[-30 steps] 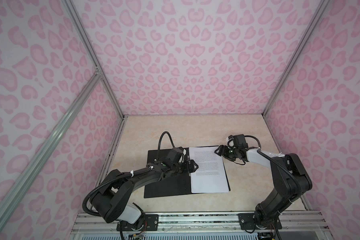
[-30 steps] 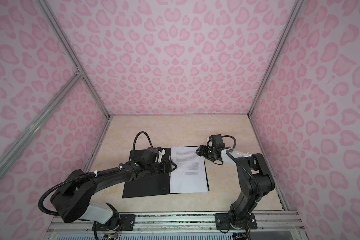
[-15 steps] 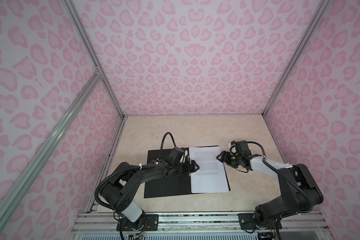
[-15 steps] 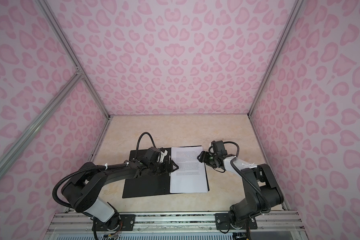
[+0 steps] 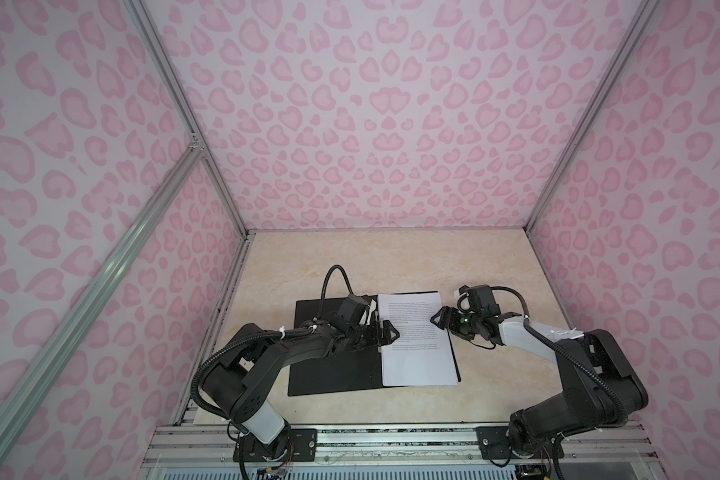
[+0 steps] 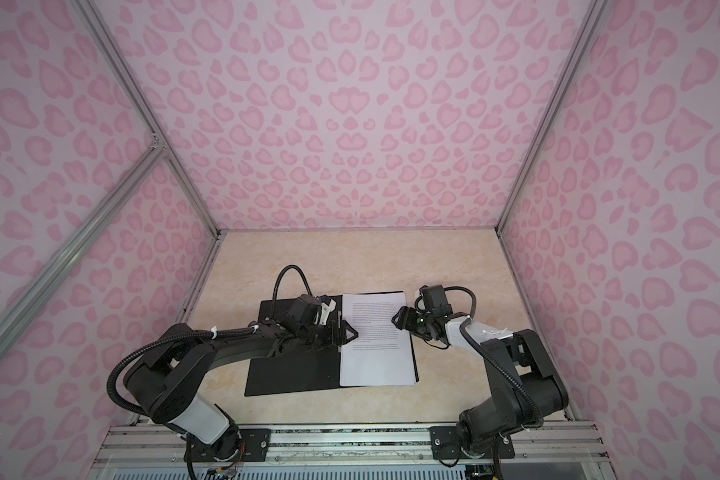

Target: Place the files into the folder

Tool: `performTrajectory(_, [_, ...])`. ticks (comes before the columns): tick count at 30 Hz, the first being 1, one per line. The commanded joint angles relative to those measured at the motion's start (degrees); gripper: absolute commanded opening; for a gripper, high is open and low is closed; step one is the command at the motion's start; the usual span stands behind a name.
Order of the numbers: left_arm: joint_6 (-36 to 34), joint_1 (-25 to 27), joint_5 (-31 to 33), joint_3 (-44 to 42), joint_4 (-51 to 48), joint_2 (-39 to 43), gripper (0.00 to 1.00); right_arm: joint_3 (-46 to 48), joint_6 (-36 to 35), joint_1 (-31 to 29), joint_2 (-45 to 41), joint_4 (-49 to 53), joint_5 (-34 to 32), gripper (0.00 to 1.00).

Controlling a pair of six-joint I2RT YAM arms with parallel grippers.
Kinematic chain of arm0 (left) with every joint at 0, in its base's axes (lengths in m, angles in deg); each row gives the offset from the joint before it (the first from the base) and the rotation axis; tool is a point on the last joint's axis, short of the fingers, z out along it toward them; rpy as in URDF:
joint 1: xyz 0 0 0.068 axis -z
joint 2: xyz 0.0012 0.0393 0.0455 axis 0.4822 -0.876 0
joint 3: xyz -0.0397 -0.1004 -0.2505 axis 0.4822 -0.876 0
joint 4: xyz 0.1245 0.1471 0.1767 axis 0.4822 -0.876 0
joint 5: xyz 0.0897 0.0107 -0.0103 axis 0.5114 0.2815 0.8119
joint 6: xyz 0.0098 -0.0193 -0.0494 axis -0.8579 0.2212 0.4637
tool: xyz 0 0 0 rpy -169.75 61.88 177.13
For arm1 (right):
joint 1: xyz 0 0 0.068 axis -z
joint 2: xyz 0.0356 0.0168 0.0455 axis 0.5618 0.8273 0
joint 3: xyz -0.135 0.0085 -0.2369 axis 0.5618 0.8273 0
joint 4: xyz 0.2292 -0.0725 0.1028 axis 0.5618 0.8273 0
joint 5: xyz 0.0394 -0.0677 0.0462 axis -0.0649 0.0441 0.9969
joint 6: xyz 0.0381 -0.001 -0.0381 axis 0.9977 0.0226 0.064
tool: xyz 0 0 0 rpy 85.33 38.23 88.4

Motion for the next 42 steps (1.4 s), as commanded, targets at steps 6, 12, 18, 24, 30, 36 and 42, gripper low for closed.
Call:
performTrajectory(6, [-0.81, -0.05, 0.71, -0.25, -2.08, -1.62, 0.97, 0.29, -0.02, -0.49, 0.27, -0.61, 0.29, 0.74])
performTrajectory(12, [-0.73, -0.1, 0.63, -0.15, -1.73, -2.15, 0.98, -0.46, -0.97, -1.09, -0.52, 1.09, -0.89, 0.74])
performTrajectory(18, [-0.73, -0.1, 0.53, -0.32, -1.56, -2.24, 0.98, -0.74, -1.37, -1.34, 0.02, 1.34, -0.99, 0.74])
performTrajectory(24, [-0.81, -0.1, 0.53, -0.41, -1.69, -2.11, 0.98, -0.87, -1.81, -1.32, 1.3, 1.2, -1.38, 0.74])
performTrajectory(30, [-1.08, -0.1, 0.69, -0.3, -2.25, -2.15, 0.98, -2.11, -2.88, -1.01, 4.62, 1.4, -2.29, 0.75])
performTrajectory(36, [-1.34, -0.23, 0.84, -0.33, -2.52, -2.23, 0.98, -2.97, -3.43, -1.04, 5.7, 1.58, -2.9, 0.76])
performTrajectory(42, [-1.37, -0.45, 0.92, 0.04, -2.76, -2.92, 0.98, -5.02, -5.12, -0.78, 5.55, 3.77, -3.8, 0.77])
